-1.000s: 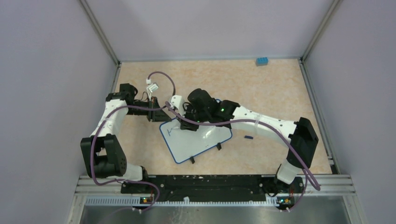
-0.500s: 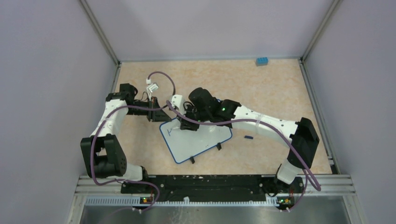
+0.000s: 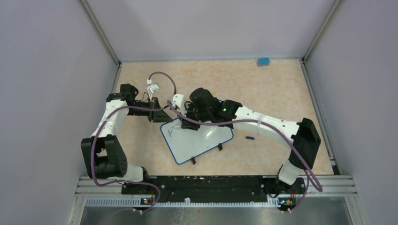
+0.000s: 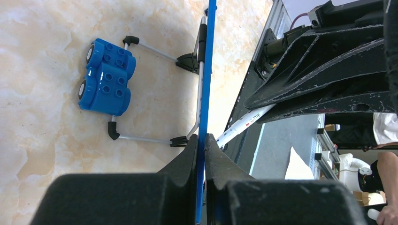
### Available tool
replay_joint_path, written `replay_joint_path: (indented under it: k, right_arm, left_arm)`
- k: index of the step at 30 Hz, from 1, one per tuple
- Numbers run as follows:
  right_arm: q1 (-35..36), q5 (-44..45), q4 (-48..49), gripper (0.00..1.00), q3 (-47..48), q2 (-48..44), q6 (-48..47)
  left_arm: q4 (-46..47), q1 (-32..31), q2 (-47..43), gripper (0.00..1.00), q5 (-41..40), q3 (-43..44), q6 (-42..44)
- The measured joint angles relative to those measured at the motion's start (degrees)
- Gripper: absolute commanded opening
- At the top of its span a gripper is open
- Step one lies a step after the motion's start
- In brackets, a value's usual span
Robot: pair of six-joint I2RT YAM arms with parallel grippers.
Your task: Write a sentence on the whiteboard
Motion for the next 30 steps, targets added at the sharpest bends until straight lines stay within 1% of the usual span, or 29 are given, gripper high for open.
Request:
replay_joint_path:
  k: [11,22,30]
  right_arm:
    - [0.0,-0.1,0.1,0.0,-0.2,0.0,-0.1]
    - [0.8,-2.0,0.3,0.0,-3.8,0.0,-0.2]
    - [1.1,-2.2,0.1,0.0,-4.2,-0.2,-0.5]
  left_arm:
    - [0.0,0.0,0.0,0.0,0.0,0.0,0.0]
    - [0.3,0.0,0.0,0.0,0.0,-0.2,0.0]
    - [0.4,0.0,-0.1,0.0,0.0,-0.3,-0.4]
